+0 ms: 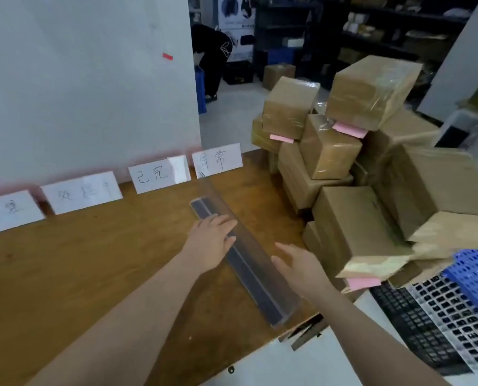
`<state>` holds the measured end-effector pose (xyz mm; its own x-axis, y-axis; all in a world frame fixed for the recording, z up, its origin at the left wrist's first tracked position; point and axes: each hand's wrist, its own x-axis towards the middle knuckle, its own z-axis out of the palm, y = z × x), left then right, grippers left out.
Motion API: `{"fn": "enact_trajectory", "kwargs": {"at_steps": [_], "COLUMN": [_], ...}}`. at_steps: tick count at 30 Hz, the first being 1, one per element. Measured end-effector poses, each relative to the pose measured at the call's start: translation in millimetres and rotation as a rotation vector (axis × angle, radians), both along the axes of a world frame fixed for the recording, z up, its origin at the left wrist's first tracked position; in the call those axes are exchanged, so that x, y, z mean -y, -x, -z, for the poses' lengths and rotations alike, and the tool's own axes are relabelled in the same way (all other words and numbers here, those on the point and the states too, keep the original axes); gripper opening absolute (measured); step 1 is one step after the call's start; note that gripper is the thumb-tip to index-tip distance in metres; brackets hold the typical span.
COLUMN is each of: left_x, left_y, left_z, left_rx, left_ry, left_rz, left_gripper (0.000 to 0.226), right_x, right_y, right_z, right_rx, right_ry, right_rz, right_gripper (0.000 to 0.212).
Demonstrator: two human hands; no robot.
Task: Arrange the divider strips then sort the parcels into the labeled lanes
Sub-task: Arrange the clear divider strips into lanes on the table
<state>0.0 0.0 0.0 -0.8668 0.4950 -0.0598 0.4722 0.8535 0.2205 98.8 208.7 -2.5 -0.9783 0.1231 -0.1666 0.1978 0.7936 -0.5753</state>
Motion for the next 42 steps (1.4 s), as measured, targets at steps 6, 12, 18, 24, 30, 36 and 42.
{"fn": "enact_trajectory", "kwargs": {"at_steps": [6, 12, 18, 24, 30, 36, 42], "left_x": [-14, -5, 19, 21, 12, 18, 53], "left_y": [25, 32, 25, 38, 56, 63, 53], "left_z": [25, 34, 43, 32, 17, -4, -19], "left_rx": [0.013, -0.046, -0.043, -0.047, -0.031, 0.017, 0.120], "left_ry": [0.121, 0.199, 0.152, -0.113, -0.053, 0.092, 0.145], "left_rz": [0.114, 0.186, 0.187, 0.108, 0.121, 0.217, 0.084], "left_gripper": [0.051, 0.055, 0.056, 0.037, 0.016, 0.016, 0.012], "right_x": [-3, 1, 4, 8, 9, 5, 14], "right_y": [11, 14, 12, 9, 6, 7, 18], "right_z": [23, 38, 36, 26, 25, 26, 13], "right_rx": [0.023, 0.044, 0.022, 0.034, 0.069, 0.052, 0.056], "right_ry": [0.058, 0.104, 0.155, 0.204, 0.253, 0.261, 0.231], "right_rz": [-0.052, -0.036, -0.021, 0.005, 0.044, -0.017, -0.084], "right_gripper": [0.041, 0.038, 0.038, 0.036, 0.039, 0.031, 0.013]}}
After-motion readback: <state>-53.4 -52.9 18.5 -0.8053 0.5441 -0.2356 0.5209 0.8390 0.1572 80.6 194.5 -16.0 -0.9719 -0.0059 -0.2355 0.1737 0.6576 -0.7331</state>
